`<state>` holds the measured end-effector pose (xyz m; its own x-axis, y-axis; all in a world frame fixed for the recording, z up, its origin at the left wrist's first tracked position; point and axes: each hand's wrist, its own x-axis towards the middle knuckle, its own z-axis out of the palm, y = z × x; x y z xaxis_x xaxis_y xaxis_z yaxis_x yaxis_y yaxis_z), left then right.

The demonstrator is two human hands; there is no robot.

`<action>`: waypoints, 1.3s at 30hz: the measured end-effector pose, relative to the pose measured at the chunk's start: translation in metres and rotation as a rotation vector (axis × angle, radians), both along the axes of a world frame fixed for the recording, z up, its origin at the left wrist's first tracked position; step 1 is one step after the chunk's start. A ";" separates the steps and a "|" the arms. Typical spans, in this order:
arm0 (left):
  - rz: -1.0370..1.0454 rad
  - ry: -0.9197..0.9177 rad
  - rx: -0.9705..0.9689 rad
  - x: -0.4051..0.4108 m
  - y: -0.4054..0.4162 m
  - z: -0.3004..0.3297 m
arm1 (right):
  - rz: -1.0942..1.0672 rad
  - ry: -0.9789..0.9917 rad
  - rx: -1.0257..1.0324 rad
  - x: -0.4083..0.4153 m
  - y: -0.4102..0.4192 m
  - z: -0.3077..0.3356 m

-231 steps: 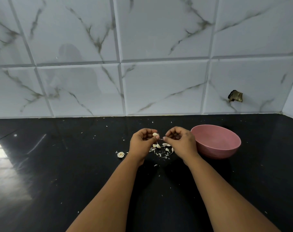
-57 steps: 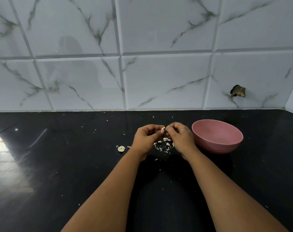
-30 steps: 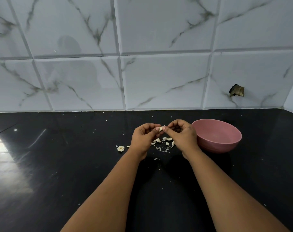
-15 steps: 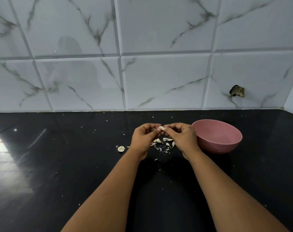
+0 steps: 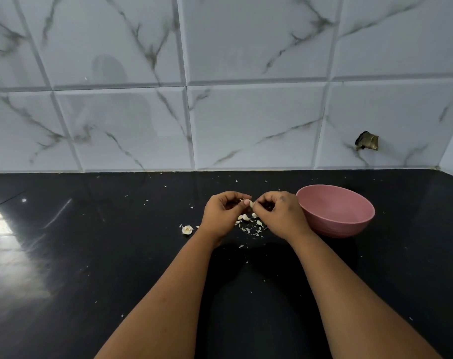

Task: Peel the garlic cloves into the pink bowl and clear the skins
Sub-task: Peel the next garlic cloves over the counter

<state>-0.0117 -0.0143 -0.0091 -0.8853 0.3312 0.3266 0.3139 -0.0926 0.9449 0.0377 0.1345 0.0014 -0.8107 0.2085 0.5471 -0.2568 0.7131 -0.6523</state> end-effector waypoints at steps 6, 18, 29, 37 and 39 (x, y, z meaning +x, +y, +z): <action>-0.026 -0.058 0.028 -0.001 -0.002 0.001 | 0.059 -0.066 -0.189 -0.004 -0.002 -0.003; -0.077 -0.211 0.224 0.003 0.000 0.007 | 0.177 -0.120 -0.635 -0.009 -0.005 -0.005; 0.174 0.099 -0.089 0.003 -0.002 0.002 | 0.125 -0.008 -0.409 -0.010 -0.003 -0.010; 0.243 0.157 -0.192 0.008 0.000 0.004 | 0.112 -0.036 -0.320 -0.010 -0.006 -0.011; 0.219 0.135 -0.155 0.008 0.000 0.005 | 0.116 -0.031 -0.306 -0.010 -0.006 -0.011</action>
